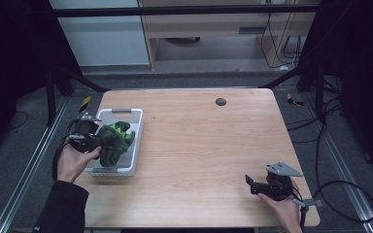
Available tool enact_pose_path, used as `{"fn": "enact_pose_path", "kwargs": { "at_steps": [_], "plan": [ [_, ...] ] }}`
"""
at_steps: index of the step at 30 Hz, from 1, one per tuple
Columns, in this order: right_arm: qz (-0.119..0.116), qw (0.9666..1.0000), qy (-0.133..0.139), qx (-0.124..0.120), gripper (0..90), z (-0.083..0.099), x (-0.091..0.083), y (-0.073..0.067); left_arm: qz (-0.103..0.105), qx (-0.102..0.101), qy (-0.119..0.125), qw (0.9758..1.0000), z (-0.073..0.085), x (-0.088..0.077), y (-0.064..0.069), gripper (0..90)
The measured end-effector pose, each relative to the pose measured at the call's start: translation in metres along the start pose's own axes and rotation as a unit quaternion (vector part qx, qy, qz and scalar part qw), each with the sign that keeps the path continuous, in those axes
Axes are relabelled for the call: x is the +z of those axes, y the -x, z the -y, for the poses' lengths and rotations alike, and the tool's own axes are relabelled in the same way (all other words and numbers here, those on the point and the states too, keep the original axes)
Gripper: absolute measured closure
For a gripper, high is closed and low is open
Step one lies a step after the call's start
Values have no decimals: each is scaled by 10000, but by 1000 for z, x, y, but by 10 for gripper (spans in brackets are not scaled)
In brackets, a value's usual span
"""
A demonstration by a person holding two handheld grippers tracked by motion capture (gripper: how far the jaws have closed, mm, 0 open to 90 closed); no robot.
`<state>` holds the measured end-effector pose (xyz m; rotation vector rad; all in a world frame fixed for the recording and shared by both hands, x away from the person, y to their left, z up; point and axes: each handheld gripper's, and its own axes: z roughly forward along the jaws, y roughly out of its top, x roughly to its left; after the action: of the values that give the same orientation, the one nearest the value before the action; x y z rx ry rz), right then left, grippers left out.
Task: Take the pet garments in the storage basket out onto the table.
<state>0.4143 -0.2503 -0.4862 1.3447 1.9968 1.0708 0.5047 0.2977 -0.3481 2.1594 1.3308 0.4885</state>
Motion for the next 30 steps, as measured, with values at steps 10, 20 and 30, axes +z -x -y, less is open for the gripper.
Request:
{"fn": "enact_pose_path", "kwargs": {
  "at_steps": [10,20,30],
  "plan": [
    [11,10000,39,23,101,-1,-1,-1,87,180,201,9996,-4,-26,4,759],
    [101,9999,118,21,99,-1,-3,0,194,359,336,9986,-7,-43,12,759],
    [135,9998,154,-14,92,-1,-3,0,327,630,368,9968,-13,-51,26,759]
  ]
}}
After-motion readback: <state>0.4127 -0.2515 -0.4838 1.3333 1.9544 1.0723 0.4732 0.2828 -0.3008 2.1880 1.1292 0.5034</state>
